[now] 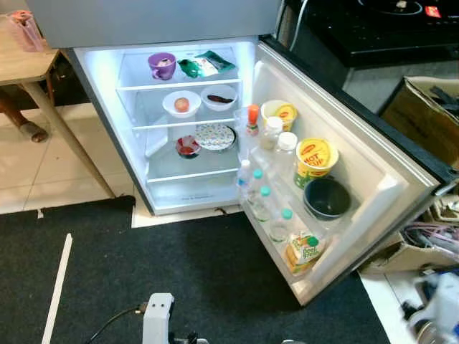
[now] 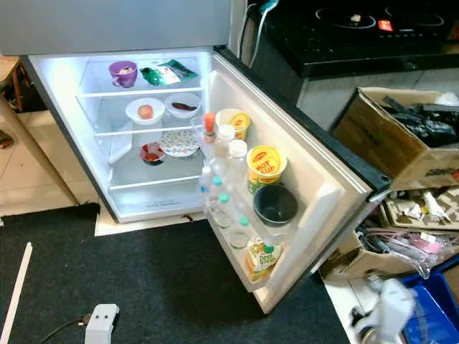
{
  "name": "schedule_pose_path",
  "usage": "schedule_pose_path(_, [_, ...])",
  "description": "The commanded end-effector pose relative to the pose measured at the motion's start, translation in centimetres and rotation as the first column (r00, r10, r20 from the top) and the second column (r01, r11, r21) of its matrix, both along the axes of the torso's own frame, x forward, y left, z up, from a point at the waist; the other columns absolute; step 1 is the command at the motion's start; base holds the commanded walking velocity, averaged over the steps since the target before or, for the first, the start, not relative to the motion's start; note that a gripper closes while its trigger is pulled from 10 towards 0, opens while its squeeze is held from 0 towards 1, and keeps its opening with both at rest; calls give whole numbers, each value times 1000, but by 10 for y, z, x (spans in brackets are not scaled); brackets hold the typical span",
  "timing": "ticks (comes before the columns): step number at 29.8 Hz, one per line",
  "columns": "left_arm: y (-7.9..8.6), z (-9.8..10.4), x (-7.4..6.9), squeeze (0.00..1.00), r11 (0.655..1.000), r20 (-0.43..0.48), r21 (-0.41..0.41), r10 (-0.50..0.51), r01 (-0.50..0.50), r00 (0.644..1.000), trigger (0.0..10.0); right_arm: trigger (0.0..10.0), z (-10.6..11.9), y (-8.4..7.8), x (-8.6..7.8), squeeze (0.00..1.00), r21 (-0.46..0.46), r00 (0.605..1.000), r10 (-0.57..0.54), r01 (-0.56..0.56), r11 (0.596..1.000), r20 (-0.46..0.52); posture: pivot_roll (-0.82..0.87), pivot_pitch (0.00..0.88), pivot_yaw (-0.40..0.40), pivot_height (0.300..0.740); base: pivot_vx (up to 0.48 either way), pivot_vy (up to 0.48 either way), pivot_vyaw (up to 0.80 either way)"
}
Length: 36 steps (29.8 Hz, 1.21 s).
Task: Restocking fridge
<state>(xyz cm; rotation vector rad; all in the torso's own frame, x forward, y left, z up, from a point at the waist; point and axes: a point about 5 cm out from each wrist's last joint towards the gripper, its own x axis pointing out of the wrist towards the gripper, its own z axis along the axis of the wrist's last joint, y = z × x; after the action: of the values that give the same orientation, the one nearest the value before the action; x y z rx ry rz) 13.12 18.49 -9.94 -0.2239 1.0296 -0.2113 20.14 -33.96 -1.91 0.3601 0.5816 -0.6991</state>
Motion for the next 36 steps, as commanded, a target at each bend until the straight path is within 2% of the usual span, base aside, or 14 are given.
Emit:
schedule_pose_path(1, [-10,-7,-19,0,999,-75,-27,-20,18,997,10000,0,7,-9,1,0,10,996,-72,72,997,56,-15,67,-21,740,0,0,0])
schedule_pose_path(2, [-10,-7,-19,0,999,-75,-27,-20,18,997,10000,0,7,-9,1,0,10,996,-72,72,997,56,-15,67,-21,740,0,0,0])
schedule_pose_path(3, [-10,-7,-18,0,999,-72,-28,-17,15,997,10000,10000,18,-13,12,0,27,988,-81,78,997,130,-15,67,-21,740,0,0,0])
schedule_pose_path(8, [-10,-7,-18,0,999,-69,-30,-13,11,998,10000,10000,35,-16,30,0,61,964,-80,67,996,252,-16,67,-21,740,0,0,0])
schedule_pose_path(12, [-11,-7,-18,0,999,-67,-37,-12,9,998,10000,10000,69,13,82,0,91,851,179,-255,963,493,-15,67,-23,740,0,0,0])
schedule_pose_path(18, [-12,-7,-19,0,999,-70,-38,-15,12,997,10000,10000,74,31,95,0,72,793,288,-384,921,537,-15,69,-22,740,0,0,0])
schedule_pose_path(24, [-12,-8,-20,0,999,-74,-40,-19,16,997,10000,10000,81,68,111,0,51,632,480,-635,771,608,-14,71,-22,740,0,0,0])
schedule_pose_path(25, [-11,-8,-20,0,999,-75,-40,-19,16,997,10000,10000,79,82,112,0,37,562,560,-725,687,609,-14,71,-22,740,0,0,0])
schedule_pose_path(27, [-11,-8,-20,0,999,-75,-40,-19,16,997,10000,10000,79,82,112,0,37,562,560,-725,687,609,-14,71,-22,740,0,0,0])
schedule_pose_path(28, [-11,-8,-20,0,999,-76,-41,-19,16,997,10000,10000,77,104,111,0,28,448,642,-832,554,621,-14,71,-22,740,0,0,0])
schedule_pose_path(30, [-11,-8,-21,0,999,-81,-44,-23,20,996,10000,10000,83,171,94,0,-34,53,731,-994,103,680,-20,71,-19,740,0,0,0])
schedule_pose_path(31, [-11,-8,-21,0,999,-81,-44,-23,20,996,10000,10000,83,171,94,0,-34,53,731,-994,103,680,-20,71,-19,740,0,0,0])
schedule_pose_path(33, [-12,-8,-21,0,998,-83,-51,-30,26,996,10000,10000,120,229,69,0,-142,-220,563,-973,-181,797,-20,71,-19,740,0,0,0])
schedule_pose_path(36, [-12,-8,-21,0,998,-83,-53,-33,29,996,10000,10000,137,245,65,0,-182,-262,480,-961,-208,837,-20,69,-19,740,0,0,0])
